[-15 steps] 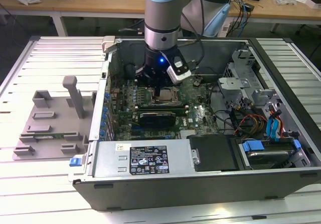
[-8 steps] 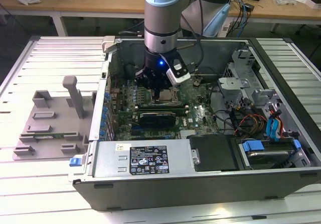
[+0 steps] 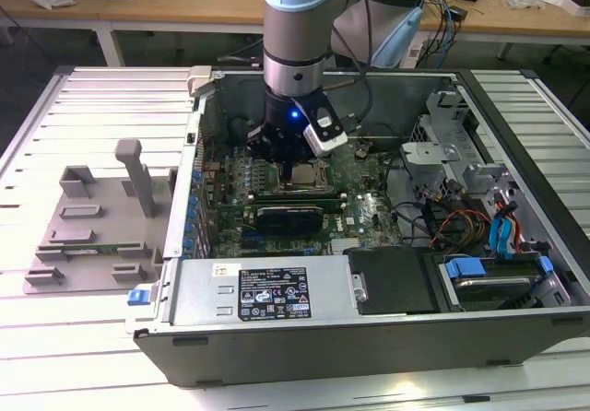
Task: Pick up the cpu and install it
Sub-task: 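Close the cpu cover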
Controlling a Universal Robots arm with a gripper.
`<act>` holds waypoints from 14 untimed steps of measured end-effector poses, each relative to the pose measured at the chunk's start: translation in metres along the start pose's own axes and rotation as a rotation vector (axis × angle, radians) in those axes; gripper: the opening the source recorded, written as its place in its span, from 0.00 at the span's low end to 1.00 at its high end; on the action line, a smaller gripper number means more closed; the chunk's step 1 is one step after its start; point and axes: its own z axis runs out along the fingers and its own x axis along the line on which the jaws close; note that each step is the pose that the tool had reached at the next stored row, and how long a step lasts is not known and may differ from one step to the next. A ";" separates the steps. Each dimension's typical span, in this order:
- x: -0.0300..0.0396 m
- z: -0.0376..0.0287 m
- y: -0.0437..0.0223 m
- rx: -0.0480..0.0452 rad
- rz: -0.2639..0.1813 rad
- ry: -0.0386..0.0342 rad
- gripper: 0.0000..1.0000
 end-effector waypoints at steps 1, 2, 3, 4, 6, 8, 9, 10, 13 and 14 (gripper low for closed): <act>0.0001 0.0013 0.0007 -0.0001 0.000 -0.0001 0.11; 0.0002 0.0032 0.0007 0.0000 0.000 0.0000 0.11; 0.0002 0.0032 0.0007 0.0002 0.000 0.0001 0.11; 0.0002 0.0033 0.0007 0.0002 0.000 0.0001 0.11; 0.0001 0.0055 0.0007 -0.0001 0.000 0.0000 0.11; 0.0001 0.0063 0.0007 -0.0002 0.000 -0.0001 0.11; 0.0001 0.0074 0.0007 -0.0001 0.000 -0.0001 0.11; 0.0002 0.0079 0.0006 0.0002 0.000 0.0001 0.11; 0.0002 0.0051 0.0007 -0.0002 0.000 -0.0001 0.11; 0.0002 0.0018 0.0008 0.0000 0.000 -0.0001 0.11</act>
